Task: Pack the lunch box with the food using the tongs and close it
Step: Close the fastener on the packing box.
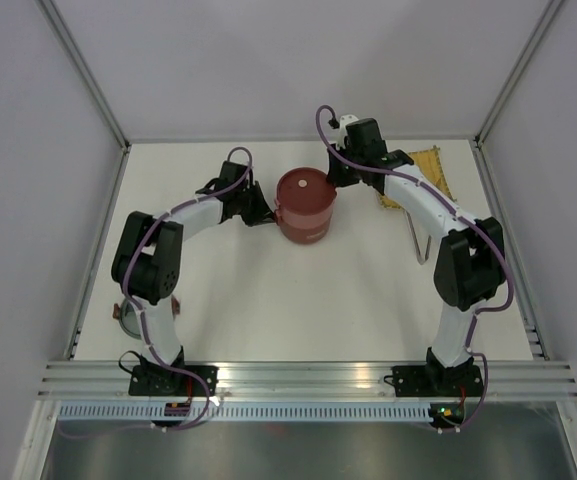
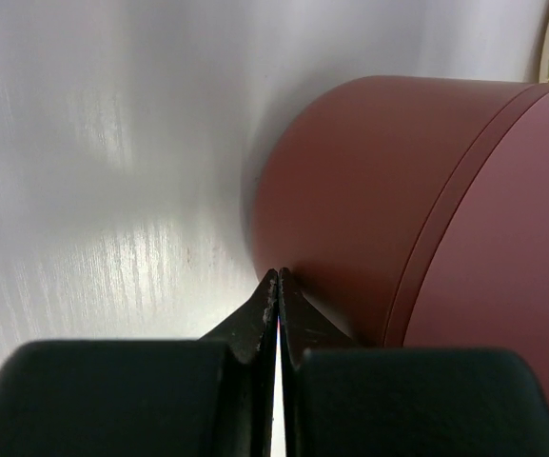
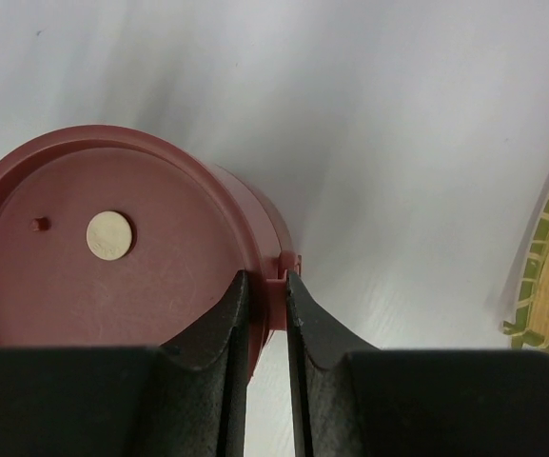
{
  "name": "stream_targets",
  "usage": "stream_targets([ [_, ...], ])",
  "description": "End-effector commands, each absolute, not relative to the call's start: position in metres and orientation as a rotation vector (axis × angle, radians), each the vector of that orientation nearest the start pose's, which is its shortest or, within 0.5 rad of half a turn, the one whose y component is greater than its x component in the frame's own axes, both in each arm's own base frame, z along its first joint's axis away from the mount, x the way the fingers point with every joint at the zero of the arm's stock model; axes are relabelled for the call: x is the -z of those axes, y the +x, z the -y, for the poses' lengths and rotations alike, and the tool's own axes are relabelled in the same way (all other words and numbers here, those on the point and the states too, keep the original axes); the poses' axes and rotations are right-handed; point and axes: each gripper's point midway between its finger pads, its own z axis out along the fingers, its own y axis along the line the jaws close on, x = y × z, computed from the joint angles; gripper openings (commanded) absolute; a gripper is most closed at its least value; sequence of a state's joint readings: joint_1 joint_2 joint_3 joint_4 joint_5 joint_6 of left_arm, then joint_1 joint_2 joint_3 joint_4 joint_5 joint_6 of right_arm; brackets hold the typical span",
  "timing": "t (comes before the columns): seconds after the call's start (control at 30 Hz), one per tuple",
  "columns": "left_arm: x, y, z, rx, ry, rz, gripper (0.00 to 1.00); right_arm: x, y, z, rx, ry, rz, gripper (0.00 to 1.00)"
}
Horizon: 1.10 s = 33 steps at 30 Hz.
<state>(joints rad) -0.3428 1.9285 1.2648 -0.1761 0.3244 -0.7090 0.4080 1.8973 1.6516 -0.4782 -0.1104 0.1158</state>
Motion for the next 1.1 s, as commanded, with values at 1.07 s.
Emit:
stream_targets([
  [1.07,-0.077,0.41,0.24,0.809,-0.076,-2.637,0.02,-0.113,0.331,-0.267,-0.358,-0.268,-2.767,0.36],
])
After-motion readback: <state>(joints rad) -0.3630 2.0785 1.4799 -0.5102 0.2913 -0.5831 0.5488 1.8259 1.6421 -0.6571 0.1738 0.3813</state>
